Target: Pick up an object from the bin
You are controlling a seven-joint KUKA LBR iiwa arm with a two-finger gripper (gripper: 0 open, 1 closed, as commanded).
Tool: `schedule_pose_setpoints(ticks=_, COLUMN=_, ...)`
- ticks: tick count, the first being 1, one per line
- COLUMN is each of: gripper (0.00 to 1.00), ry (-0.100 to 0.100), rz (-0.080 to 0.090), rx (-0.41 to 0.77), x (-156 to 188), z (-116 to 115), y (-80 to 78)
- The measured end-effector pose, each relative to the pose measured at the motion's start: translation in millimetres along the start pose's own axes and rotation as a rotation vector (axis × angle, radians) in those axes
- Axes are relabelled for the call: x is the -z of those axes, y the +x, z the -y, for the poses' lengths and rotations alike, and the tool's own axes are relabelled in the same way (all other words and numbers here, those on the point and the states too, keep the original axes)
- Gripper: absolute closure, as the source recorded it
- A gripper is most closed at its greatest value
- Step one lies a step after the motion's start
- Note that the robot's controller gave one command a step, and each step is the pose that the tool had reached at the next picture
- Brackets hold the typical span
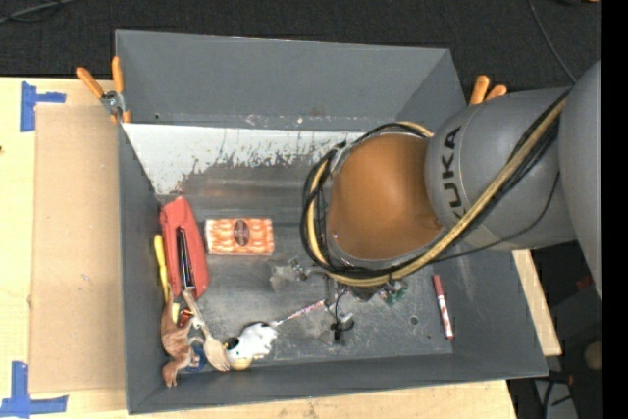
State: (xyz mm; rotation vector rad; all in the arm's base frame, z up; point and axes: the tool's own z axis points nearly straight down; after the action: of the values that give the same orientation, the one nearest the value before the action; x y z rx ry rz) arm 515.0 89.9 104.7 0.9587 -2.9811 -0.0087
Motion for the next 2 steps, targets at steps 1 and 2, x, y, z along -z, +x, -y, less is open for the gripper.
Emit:
schedule_pose_setpoints(ticks=1, gripper=0.0, ry=0.006, rz=0.007, rx=0.04, x=-36, z=-25, y=-22.8)
schedule_pose_setpoints(ticks=2, gripper=1.0, ry=0.003, rz=0.005, rx=0.225, x=-35, z=-62, y=-47.1)
